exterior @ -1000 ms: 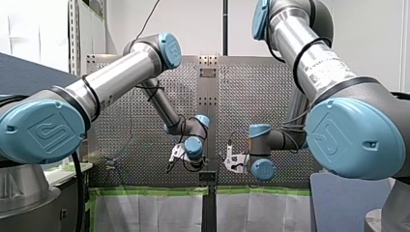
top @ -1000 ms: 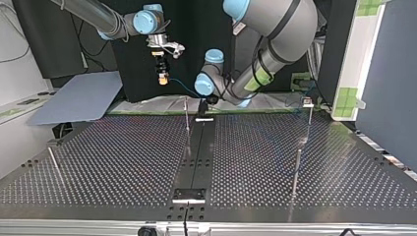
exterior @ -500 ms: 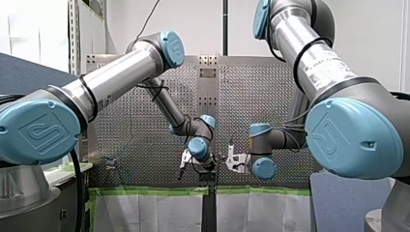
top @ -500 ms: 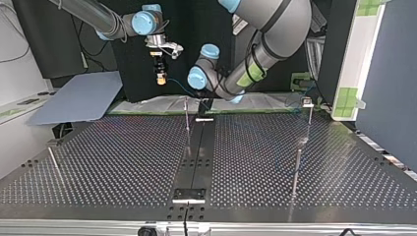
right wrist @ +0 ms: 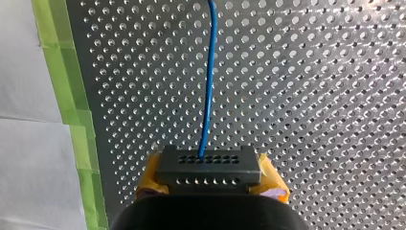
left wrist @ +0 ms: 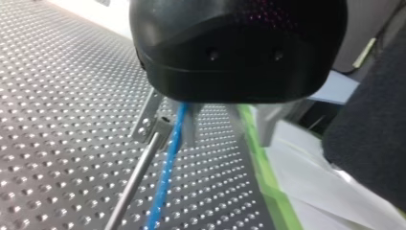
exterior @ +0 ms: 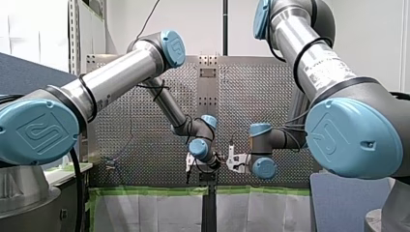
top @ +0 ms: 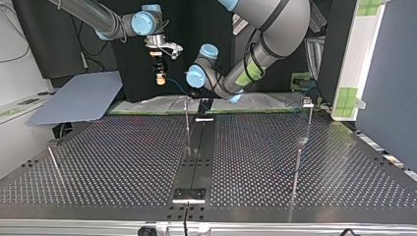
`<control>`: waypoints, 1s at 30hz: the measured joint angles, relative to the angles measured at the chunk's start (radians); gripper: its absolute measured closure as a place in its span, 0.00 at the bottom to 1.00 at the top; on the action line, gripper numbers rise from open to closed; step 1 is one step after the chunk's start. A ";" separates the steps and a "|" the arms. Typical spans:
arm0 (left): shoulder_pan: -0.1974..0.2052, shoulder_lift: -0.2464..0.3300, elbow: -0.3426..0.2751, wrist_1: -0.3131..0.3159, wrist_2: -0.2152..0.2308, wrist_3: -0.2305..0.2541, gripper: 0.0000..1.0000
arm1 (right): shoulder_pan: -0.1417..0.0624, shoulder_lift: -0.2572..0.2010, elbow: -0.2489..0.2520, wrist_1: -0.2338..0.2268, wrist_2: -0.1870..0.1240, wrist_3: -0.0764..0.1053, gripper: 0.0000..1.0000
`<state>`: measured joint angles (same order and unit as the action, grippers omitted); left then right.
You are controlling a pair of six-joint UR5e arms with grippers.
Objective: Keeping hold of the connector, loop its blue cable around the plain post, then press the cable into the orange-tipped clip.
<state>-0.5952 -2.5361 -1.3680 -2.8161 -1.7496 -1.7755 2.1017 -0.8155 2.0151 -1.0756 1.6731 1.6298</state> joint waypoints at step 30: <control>-0.011 0.000 -0.070 0.111 -0.179 -0.048 1.00 | -0.028 0.076 -0.064 -0.008 0.013 0.003 1.00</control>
<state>-0.6066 -2.5357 -1.4375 -2.7049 -1.9290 -1.8231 2.0739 -0.7399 1.9509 -1.0838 1.6857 1.6329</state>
